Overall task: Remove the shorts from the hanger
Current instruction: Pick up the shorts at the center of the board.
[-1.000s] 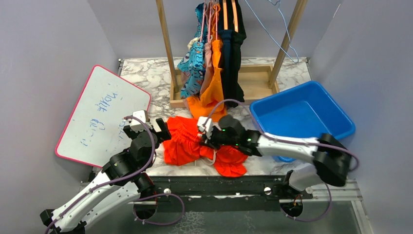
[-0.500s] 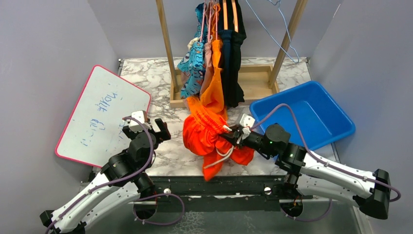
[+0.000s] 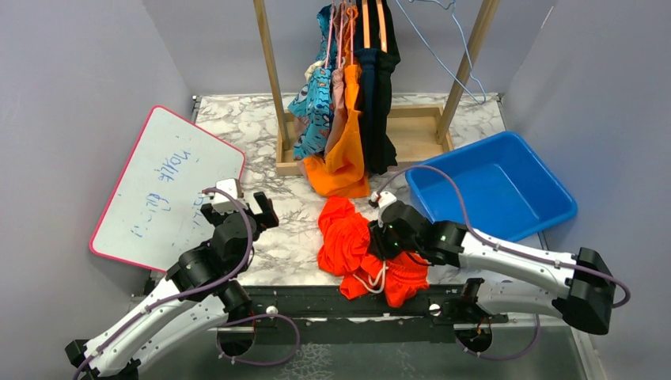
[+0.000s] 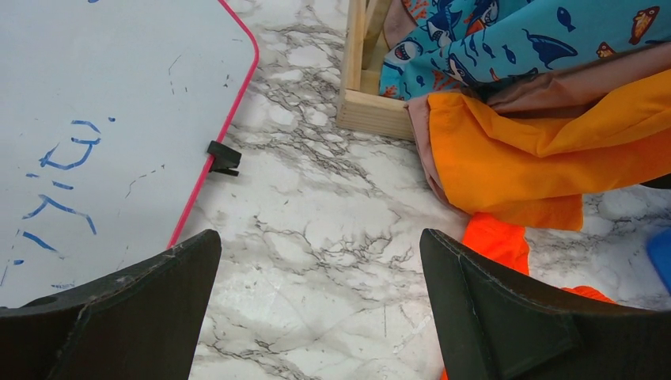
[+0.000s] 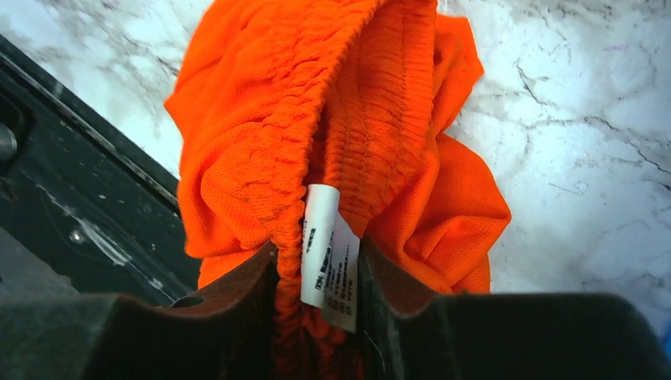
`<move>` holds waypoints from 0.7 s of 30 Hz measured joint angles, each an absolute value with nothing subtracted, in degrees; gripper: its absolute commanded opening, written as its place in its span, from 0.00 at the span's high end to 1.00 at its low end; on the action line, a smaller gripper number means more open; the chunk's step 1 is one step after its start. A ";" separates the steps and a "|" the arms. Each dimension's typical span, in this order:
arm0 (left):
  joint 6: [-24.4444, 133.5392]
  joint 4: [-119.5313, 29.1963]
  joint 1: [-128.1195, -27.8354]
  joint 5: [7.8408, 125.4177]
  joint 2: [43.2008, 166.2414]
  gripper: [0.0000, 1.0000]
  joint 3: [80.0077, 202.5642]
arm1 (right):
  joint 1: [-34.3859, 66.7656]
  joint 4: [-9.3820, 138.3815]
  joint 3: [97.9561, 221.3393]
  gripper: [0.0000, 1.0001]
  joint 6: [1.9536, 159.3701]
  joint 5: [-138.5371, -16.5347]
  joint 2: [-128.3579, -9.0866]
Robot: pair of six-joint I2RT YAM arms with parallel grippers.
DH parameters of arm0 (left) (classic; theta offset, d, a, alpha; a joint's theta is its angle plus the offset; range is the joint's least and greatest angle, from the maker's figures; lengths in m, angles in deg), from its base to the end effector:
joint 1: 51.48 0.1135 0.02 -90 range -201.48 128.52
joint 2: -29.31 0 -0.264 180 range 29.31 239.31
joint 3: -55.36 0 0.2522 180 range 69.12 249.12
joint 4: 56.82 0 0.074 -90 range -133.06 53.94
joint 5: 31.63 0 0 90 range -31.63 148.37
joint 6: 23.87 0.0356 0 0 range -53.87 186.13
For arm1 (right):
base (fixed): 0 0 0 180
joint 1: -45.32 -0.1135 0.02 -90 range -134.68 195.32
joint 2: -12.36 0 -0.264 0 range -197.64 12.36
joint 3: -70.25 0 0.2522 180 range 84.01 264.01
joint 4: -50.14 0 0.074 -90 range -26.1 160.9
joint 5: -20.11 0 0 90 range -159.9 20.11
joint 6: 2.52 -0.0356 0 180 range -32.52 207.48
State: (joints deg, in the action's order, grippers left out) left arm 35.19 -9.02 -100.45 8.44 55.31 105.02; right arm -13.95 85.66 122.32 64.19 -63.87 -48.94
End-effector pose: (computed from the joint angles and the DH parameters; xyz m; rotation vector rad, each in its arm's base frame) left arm 0.0876 -0.0592 0.2908 -0.2484 1.8216 -0.1039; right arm 0.1156 0.1871 0.2276 -0.6975 2.3199 0.5702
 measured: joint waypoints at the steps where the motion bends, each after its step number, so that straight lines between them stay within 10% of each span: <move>1: 35.19 -9.02 -100.36 8.44 55.31 0.01 105.02 | -13.95 87.30 123.67 0.43 63.01 -63.90 -50.23; 8: 35.12 -9.02 -100.27 8.44 55.29 0.01 104.99 | -13.97 93.14 125.73 0.02 57.41 -63.96 -59.47; 13: 35.08 -9.02 -100.27 8.44 55.29 0.01 105.02 | -13.97 93.53 126.47 0.00 56.41 -63.65 -66.86; 21: 35.08 -9.02 -100.23 8.44 55.29 0.01 105.02 | -14.15 95.13 129.42 0.69 55.62 -59.48 -72.76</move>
